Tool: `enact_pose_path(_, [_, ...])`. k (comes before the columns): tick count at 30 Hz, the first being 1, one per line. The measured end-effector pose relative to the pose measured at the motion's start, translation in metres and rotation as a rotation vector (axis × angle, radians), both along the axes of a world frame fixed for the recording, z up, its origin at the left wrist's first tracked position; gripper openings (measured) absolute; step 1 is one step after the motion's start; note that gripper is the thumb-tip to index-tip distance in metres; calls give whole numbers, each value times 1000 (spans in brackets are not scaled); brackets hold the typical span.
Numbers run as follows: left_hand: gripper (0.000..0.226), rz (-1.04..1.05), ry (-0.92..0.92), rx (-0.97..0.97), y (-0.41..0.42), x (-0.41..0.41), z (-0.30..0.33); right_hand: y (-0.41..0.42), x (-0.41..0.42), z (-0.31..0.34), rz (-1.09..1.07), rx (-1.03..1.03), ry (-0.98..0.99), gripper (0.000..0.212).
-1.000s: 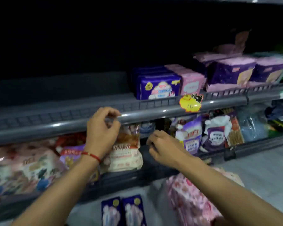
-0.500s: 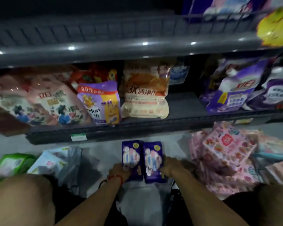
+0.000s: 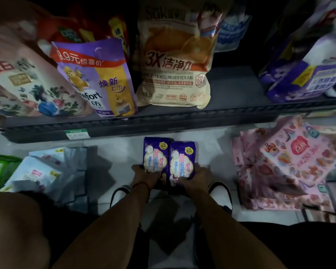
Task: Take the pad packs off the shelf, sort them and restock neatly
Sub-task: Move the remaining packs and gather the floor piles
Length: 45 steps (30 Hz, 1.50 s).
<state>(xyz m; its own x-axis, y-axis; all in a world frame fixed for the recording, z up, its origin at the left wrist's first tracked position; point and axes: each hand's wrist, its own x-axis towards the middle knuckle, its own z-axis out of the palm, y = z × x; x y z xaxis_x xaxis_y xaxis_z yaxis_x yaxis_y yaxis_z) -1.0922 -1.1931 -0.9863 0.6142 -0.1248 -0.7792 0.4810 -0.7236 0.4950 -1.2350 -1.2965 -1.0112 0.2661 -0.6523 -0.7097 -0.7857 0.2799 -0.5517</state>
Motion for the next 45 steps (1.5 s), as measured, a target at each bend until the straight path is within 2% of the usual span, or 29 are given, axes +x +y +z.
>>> enact_pose_path(4, [105, 71, 45, -78, 15, 7, -15, -6, -15, 0, -94, 100, -72, 78])
enact_pose_path(8, [84, 116, 88, -222, 21, 0, 32, -17, -27, 32, -212, 175, -165, 68])
enact_pose_path(12, [94, 92, 221, -328, 27, -11, 62, -35, -35, 84, -306, 52, -273, 70])
enact_pose_path(16, [44, 111, 443, -488, 19, -36, 116, -53, -42, 154, -249, -21, -387, 68])
enact_pose_path(17, [47, 107, 466, -524, 16, -40, 125, -56, -45, 173, -226, -43, -413, 68])
enact_pose_path(18, [60, 104, 474, -566, 13, -45, 136, -59, -49, 191, -205, -63, -440, 68])
enact_pose_path(20, [87, 117, 445, -659, 5, -49, 156, -63, -57, 231, -189, -109, -506, 65])
enact_pose_path(23, [100, 97, 355, -760, -7, -49, 188, -67, -69, 287, -203, -190, -634, 60])
enact_pose_path(26, [90, 66, 264, -874, -18, -48, 221, -66, -75, 332, -212, -179, -797, 57])
enact_pose_path(29, [81, 37, 205, -1030, -32, -50, 256, -60, -70, 365, -187, -150, -909, 66])
enact_pose_path(31, [63, 18, 198, -1107, -42, -50, 280, -58, -63, 379, -159, -142, -946, 69])
enact_pose_path(33, [56, 28, 234, -1128, -50, -45, 301, -60, -56, 391, -133, -107, -978, 66])
enact_pose_path(41, [75, -42, 127, -1101, -56, -8, 341, -76, -34, 402, -74, 145, -1032, 58])
enact_pose_path(45, [83, -105, 119, -1060, -57, 8, 356, -89, -25, 403, -19, 158, -1022, 61])
